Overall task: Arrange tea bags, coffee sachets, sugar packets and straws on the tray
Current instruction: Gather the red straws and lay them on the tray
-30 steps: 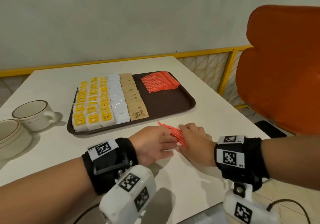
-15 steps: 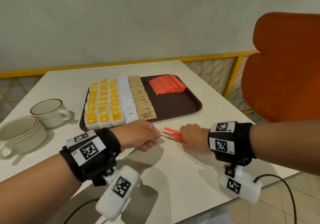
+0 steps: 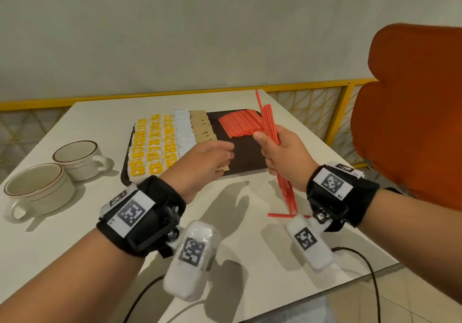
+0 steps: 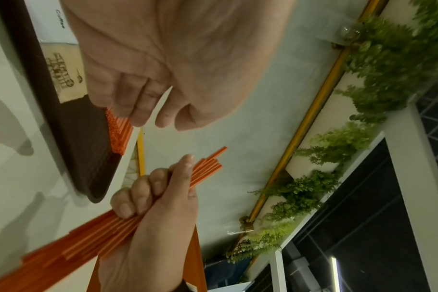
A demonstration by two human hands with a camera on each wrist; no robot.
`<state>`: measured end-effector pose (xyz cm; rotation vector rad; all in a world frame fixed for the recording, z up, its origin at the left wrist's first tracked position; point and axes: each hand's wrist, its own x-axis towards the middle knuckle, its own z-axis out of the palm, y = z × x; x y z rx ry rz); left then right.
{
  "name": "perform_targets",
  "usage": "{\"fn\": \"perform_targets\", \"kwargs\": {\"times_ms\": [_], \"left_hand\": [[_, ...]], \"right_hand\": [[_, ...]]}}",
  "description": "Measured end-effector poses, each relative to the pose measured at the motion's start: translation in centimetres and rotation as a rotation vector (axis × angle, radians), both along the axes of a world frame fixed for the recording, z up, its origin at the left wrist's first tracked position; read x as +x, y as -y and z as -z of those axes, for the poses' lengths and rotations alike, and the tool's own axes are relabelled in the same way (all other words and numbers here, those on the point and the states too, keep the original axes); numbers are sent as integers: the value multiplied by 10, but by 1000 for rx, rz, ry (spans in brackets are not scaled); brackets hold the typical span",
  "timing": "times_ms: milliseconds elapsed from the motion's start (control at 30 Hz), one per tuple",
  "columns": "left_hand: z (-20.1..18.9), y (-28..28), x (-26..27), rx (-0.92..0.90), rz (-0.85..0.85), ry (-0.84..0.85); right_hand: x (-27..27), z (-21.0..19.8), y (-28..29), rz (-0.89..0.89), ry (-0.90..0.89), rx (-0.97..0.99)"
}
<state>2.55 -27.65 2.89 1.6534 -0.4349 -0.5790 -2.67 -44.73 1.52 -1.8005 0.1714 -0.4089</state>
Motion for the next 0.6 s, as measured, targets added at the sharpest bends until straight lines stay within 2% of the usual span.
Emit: {"fn": "perform_targets", "kwargs": {"times_ms": [67, 200, 300, 400, 500, 600], "left_hand": [[-5, 3, -3, -68, -5, 88], [-36, 4, -4, -292, -97, 407], [-55, 6, -9, -357, -61, 553], [-56, 14, -17, -319, -37, 583], [-52, 16, -17, -362, -59, 519], [-46, 15, -15, -353, -51, 557]], "right_hand": [[1, -3, -10, -5, 87, 35], [1, 5, -36, -6, 189, 46], [3, 18, -58, -24, 268, 53], [5, 22, -71, -29, 321, 69], [6, 24, -75, 8, 324, 92], [3, 25, -74, 81, 323, 37]]}}
